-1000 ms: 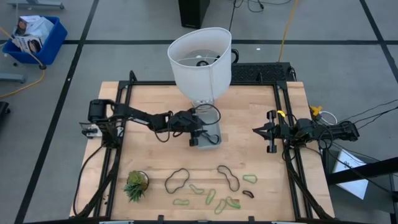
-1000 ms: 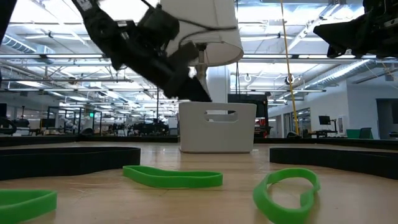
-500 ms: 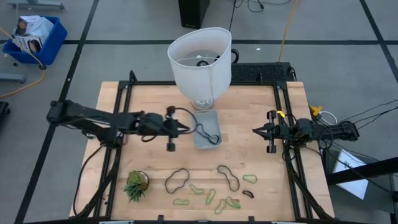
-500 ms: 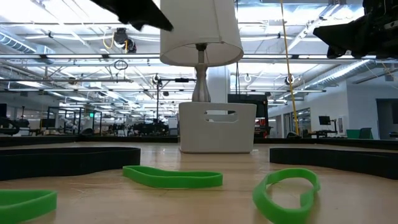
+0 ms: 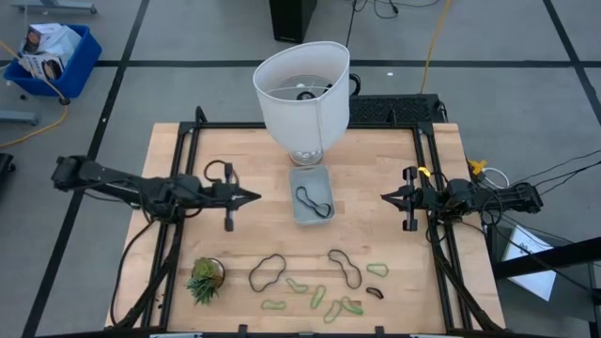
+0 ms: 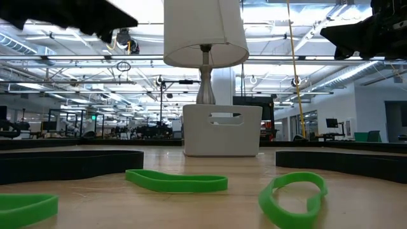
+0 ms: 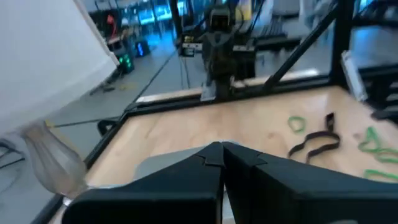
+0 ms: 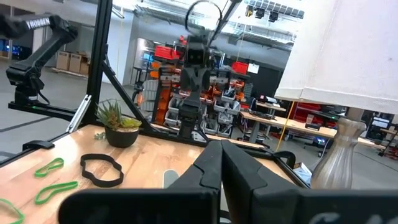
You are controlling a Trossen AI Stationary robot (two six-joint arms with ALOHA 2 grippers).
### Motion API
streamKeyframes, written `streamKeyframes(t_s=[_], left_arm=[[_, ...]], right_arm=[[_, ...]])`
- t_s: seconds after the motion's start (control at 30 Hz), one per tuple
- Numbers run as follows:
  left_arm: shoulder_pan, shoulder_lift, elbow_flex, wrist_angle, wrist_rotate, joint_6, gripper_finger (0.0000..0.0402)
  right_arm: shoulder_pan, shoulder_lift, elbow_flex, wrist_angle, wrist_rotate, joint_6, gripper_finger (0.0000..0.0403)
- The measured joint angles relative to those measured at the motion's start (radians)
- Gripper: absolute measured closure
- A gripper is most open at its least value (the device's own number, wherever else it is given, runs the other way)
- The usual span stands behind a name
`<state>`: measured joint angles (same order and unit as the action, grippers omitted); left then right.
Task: Pick and place rubber bands into bin
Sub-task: Adjust the gray bin
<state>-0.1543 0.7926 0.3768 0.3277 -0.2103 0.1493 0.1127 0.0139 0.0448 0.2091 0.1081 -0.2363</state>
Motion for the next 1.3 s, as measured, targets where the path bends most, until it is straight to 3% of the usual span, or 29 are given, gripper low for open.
streamKeyframes(t_s=[0.37, 0.6, 0.8, 0.93, 1.3], left_arm=[[-0.026, -0.042, -0.344, 0.424, -0.005, -0.051, 0.0399], [-0.034, -0.041, -0.367, 0.391, -0.003, -0.071, 0.0394], [-0.044, -0.041, -0.367, 0.384, 0.000, -0.065, 0.0392], [-0.044, -0.041, -0.367, 0.375, 0.000, -0.067, 0.0398], [-0.044, -0.040, -0.367, 0.369, 0.001, -0.100, 0.0370]], right_arm=[[0.000, 0.064, 0.000, 0.000, -0.003, 0.063, 0.0403], [0.000, 0.202, 0.000, 0.141, -0.005, 0.035, 0.0403], [0.001, 0.452, 0.016, 0.336, -0.007, 0.065, 0.0403], [0.004, 0.644, 0.093, 0.343, -0.009, 0.120, 0.0393], [0.068, 1.200, 0.474, 0.279, 0.049, 0.147, 0.0285]])
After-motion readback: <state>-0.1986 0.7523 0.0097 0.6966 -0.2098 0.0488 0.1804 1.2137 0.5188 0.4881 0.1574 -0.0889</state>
